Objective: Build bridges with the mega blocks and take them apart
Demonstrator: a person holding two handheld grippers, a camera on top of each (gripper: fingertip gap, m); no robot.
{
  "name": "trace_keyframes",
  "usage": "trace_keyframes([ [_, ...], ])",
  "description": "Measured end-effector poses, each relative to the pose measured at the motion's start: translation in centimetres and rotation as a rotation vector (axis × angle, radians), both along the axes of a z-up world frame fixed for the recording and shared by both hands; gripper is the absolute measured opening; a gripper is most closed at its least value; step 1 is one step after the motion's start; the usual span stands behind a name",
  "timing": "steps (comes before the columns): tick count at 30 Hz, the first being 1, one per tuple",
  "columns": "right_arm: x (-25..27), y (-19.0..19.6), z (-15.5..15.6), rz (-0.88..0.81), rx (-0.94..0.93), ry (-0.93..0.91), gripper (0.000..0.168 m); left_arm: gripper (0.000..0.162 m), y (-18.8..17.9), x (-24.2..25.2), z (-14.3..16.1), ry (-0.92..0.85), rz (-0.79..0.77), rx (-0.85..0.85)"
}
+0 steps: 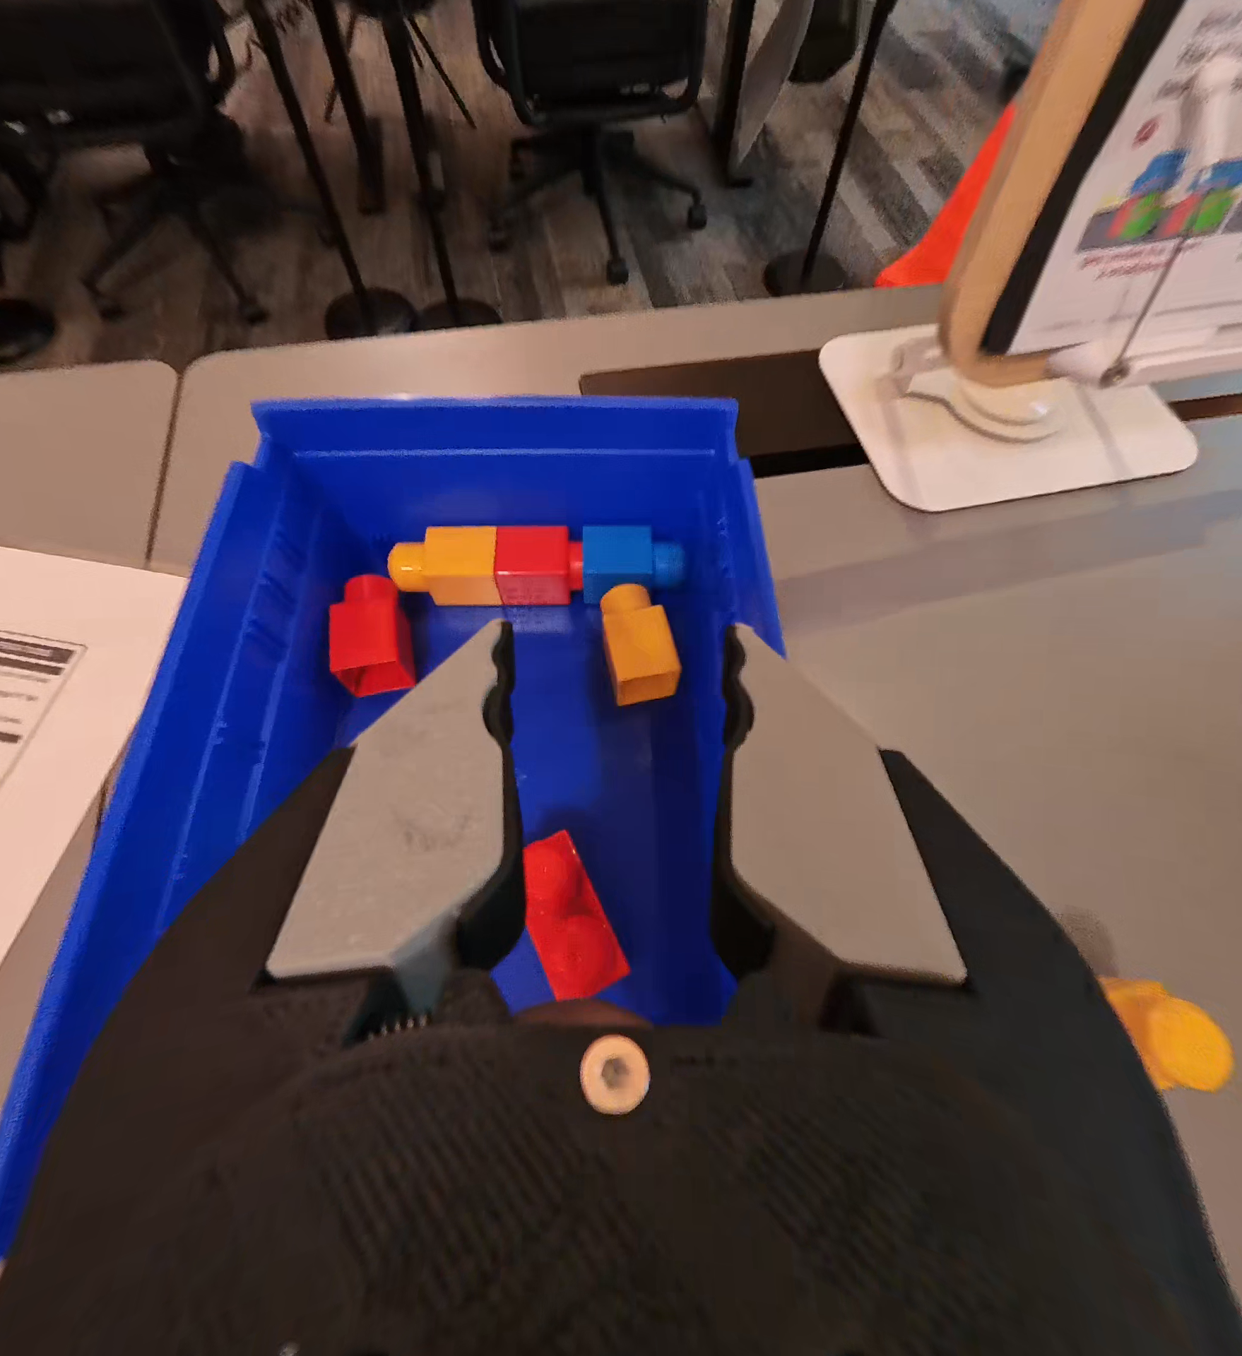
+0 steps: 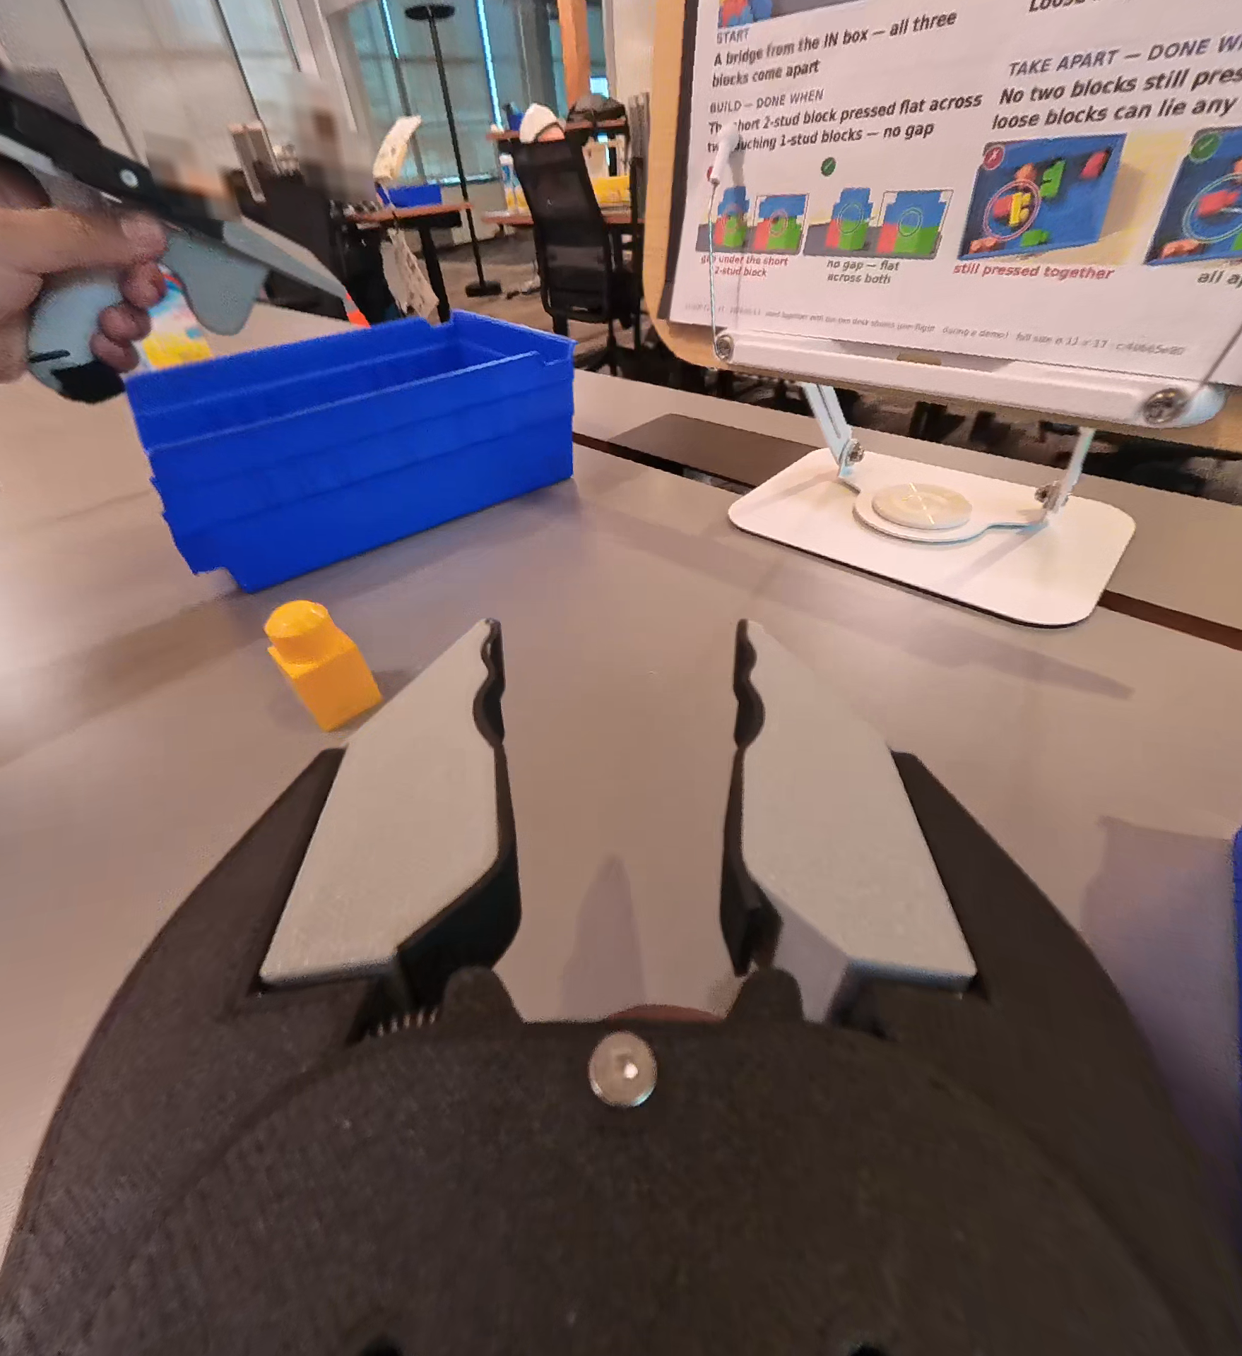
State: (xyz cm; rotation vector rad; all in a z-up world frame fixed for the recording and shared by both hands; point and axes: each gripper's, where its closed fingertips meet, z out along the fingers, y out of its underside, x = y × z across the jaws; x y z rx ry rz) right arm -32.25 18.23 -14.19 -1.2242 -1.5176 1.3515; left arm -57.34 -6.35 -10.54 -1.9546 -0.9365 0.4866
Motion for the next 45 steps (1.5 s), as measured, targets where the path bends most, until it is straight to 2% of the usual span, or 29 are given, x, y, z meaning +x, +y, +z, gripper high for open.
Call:
trace_keyframes([
  [5, -0.9, 0.7, -1.6, -0.069, 0.110, -0.032, 0.064, 0.056, 1.2, -1.9, -6.6, -0.171, -0.068, -0.134],
  [8, -1.4, 2.5, -3.2, -0.174, 0.140, -0.109, 0.066, 0.051, 2.7, -2.7, -7.6, -0.185, -0.087, -0.156],
  [10, -1.5, 3.8, -3.9, -0.250, 0.172, -0.148, 0.068, 0.053, 3.1, -2.8, -8.8, -0.200, -0.087, -0.214],
  [14, -1.5, 6.4, -3.8, -0.425, 0.272, -0.170, 0.072, 0.055, 3.2, -3.4, -11.0, -0.181, -0.077, -0.326],
  [15, -1.4, 6.7, -3.8, -0.453, 0.294, -0.171, 0.072, 0.051, 3.7, -3.4, -10.9, -0.177, -0.084, -0.297],
  [21, -1.5, 6.5, -4.4, -0.462, 0.356, -0.207, 0.072, 0.049, 3.2, -4.2, -12.6, -0.185, -0.058, -0.358],
  [23, -1.5, 6.2, -4.6, -0.444, 0.355, -0.214, 0.072, 0.036, 3.2, -4.1, -13.2, -0.194, -0.069, -0.381],
  [30, -1.4, 6.6, -5.1, -0.442, 0.357, -0.234, 0.069, 0.034, 2.8, -4.9, -10.8, -0.056, -0.006, -0.380],
  [35, -1.4, 6.6, -5.1, -0.429, 0.341, -0.232, 0.069, 0.034, 3.5, -5.2, -7.2, 0.122, 0.031, -0.368],
  [45, -1.6, 6.3, -5.3, -0.421, 0.350, -0.235, 0.068, 0.034, 4.6, -3.1, -0.3, 0.354, 0.047, -0.316],
])
